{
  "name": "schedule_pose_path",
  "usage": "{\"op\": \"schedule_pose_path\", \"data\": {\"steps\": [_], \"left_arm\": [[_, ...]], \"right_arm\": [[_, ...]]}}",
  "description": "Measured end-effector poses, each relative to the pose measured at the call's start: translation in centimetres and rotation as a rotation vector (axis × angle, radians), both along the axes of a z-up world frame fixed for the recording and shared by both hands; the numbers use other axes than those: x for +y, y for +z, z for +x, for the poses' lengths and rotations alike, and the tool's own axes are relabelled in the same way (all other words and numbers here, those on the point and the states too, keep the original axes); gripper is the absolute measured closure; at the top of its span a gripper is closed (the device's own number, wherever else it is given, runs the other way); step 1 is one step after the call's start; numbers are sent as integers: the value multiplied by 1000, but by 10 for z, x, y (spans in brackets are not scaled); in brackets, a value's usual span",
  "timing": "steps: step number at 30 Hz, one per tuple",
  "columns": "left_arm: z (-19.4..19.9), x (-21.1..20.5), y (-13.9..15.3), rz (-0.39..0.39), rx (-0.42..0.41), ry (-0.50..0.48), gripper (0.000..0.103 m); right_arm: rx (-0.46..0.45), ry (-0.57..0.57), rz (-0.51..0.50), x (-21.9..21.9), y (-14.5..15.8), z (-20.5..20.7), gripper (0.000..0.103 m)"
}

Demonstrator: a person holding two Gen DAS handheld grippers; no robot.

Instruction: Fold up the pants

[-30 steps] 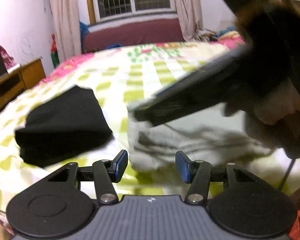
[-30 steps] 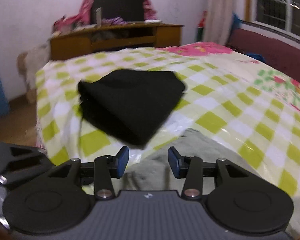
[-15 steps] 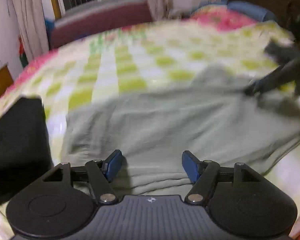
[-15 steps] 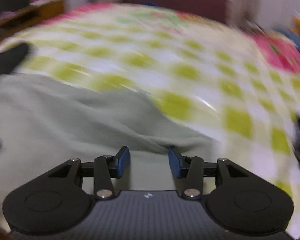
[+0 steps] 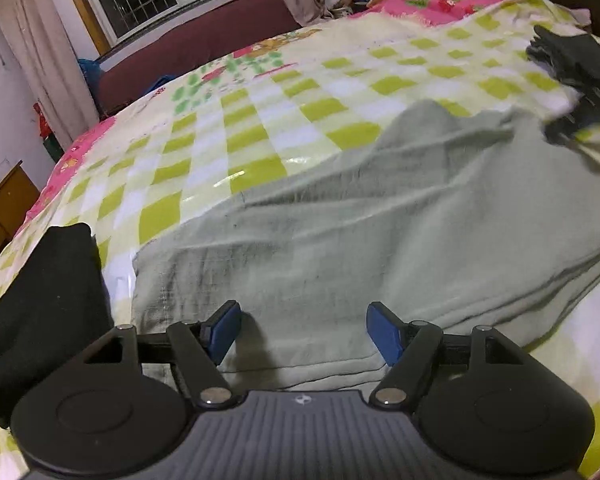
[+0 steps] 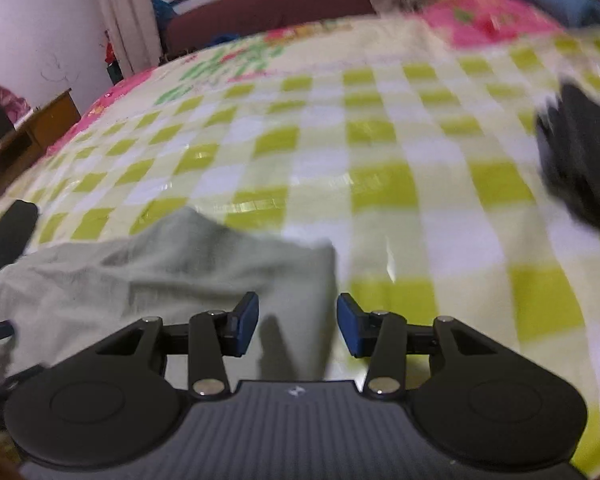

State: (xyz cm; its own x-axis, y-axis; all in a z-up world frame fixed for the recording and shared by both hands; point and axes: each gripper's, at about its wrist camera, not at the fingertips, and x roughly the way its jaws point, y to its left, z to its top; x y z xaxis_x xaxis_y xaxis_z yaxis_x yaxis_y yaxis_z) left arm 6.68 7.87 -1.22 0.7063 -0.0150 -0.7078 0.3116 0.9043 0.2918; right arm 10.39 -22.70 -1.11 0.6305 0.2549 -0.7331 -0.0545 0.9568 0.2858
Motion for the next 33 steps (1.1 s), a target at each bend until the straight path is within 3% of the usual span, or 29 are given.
{"op": "schedule_pose_path", "data": {"steps": [2,8,11,15,16,17,18,20,27,33], "left_arm": [[-2,-3,5,3,-18,-3,20],[-16,-33,14,11,-53,-101,20],[-20,-48,14,-26,-41,-165,20],[-22,-70,6,-20,-12,-235,20],[-22,-75,2,-8,-4,-249,20],[-21,-79,-2,6,10,-256,20],[-19,-83,-6,19,25,-255,20],[-18,-87,-7,17,45,-249,20],[-24,-130,-5,-31,85,-361,20],[-35,-178,-9,-96,106,-497,20]], "right_arm": [[37,-16,35,-14,-6,-10,58],[114,57,365,-30,-15,-11,56],[148,85,338,-25,-24,-1,59],[160,42,469,-27,-38,14,57],[154,39,493,-26,-38,14,62],[149,42,515,-25,-37,14,84],[150,45,540,-26,-37,12,95],[141,29,589,-33,-38,7,96],[123,-111,626,-94,-41,-14,98],[83,-241,457,-147,1,-42,97]]}}
